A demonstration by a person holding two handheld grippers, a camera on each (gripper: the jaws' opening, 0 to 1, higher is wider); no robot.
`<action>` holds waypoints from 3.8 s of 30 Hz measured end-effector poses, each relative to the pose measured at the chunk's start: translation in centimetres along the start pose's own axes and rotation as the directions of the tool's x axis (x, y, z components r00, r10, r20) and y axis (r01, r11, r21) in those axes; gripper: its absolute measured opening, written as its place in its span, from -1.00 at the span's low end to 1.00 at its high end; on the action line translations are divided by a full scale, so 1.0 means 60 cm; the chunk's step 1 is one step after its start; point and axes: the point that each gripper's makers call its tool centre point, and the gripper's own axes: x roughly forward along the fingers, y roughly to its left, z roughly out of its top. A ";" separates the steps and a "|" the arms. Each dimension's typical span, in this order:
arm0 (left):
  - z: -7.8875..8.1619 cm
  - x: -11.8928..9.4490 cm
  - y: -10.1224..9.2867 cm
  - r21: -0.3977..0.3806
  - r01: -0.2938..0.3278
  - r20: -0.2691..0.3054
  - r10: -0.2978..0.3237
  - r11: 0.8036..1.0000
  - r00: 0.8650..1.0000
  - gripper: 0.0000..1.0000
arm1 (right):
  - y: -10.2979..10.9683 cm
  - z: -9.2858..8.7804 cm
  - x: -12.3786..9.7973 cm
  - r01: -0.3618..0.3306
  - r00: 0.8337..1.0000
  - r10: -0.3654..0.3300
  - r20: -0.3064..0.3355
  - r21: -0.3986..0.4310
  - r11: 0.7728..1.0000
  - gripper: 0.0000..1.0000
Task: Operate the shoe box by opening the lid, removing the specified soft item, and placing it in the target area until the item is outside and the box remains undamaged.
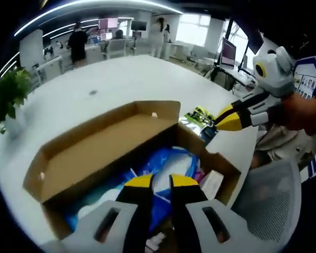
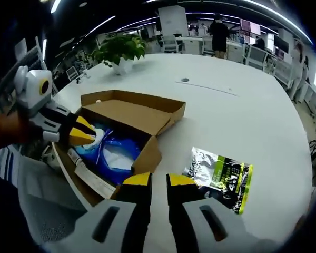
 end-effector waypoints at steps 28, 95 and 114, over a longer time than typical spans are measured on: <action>-0.078 -0.056 0.099 -0.103 -0.067 -0.021 0.065 0.992 0.998 -0.83 | 0.149 0.044 0.108 -0.151 0.988 0.148 -0.046 -0.083 0.985 -0.81; -0.124 -0.063 0.138 -0.160 -0.083 -0.065 0.074 0.984 0.995 -0.78 | 0.104 0.005 0.108 -0.081 0.993 0.064 -0.101 -0.177 0.981 -1.00; -0.099 -0.034 0.106 -0.146 -0.025 -0.058 0.017 0.989 0.998 -0.68 | 0.092 -0.024 0.146 -0.073 0.984 0.035 -0.173 -0.220 0.973 -1.00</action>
